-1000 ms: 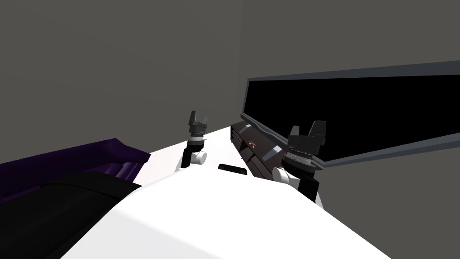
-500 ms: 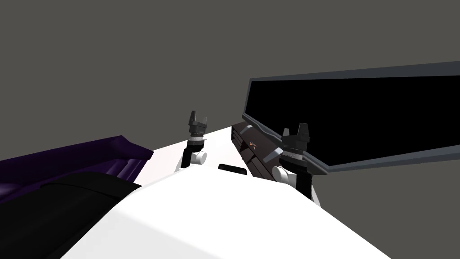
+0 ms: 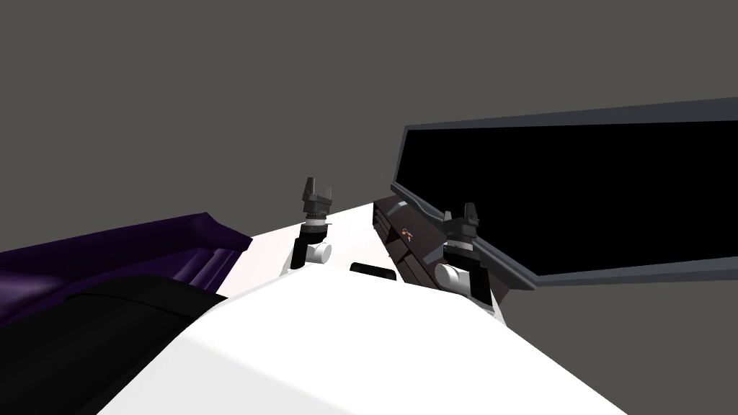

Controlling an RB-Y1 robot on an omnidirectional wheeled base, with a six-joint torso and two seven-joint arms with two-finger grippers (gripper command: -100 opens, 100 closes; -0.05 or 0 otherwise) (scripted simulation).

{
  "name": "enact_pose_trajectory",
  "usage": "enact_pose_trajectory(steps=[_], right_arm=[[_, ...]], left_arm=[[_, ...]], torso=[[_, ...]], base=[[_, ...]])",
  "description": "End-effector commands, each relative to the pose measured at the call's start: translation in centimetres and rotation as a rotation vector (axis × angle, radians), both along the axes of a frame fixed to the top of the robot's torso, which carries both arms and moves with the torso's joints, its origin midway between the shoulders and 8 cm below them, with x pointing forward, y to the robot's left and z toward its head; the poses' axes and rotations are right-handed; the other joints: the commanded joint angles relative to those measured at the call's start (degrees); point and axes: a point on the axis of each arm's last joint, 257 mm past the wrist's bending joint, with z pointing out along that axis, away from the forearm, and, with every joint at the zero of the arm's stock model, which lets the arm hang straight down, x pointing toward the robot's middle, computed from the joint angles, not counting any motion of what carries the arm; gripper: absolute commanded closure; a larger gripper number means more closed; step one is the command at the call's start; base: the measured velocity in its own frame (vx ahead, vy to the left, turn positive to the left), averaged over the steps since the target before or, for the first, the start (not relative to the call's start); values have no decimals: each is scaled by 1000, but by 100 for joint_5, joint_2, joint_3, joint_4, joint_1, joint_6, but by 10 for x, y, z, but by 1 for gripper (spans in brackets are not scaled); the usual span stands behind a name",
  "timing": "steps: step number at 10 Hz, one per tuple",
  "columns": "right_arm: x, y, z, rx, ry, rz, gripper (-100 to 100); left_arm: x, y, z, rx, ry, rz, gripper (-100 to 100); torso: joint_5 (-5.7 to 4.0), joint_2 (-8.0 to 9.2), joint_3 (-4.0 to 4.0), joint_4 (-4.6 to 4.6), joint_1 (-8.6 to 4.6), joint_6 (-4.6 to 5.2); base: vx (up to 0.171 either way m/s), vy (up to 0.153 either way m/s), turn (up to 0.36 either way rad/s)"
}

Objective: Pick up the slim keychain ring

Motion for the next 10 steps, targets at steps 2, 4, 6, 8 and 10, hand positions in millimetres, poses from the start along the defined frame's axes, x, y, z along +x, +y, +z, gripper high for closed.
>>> enact_pose_trajectory(steps=[2, 4, 6, 8, 10], right_arm=[[20, -12, -45, 108, 107, 27, -100], [29, -17, -65, 167, 153, 39, -100], [36, -21, -86, 220, 200, 48, -100], [44, -25, -108, 276, 247, 56, -100], [50, -29, -130, 335, 295, 64, -100]], left_arm=[[0, 0, 0, 0, 0, 0, 0], [0, 0, 0, 0, 0, 0, 0], [0, 0, 0, 0, 0, 0, 0], [0, 0, 0, 0, 0, 0, 0], [0, 0, 0, 0, 0, 0, 0]], torso=[[-1, -1, -1, 0, -2, -1], [0, 1, 1, 0, -3, 2], [-1, 0, 0, 0, -3, -1], [0, 0, 0, 0, -2, 1], [1, 2, 1, 1, 1, 1]], base=[[16, -27, 116], [12, -24, 56], [12, -25, 95], [13, -20, 60], [11, -17, 62]])
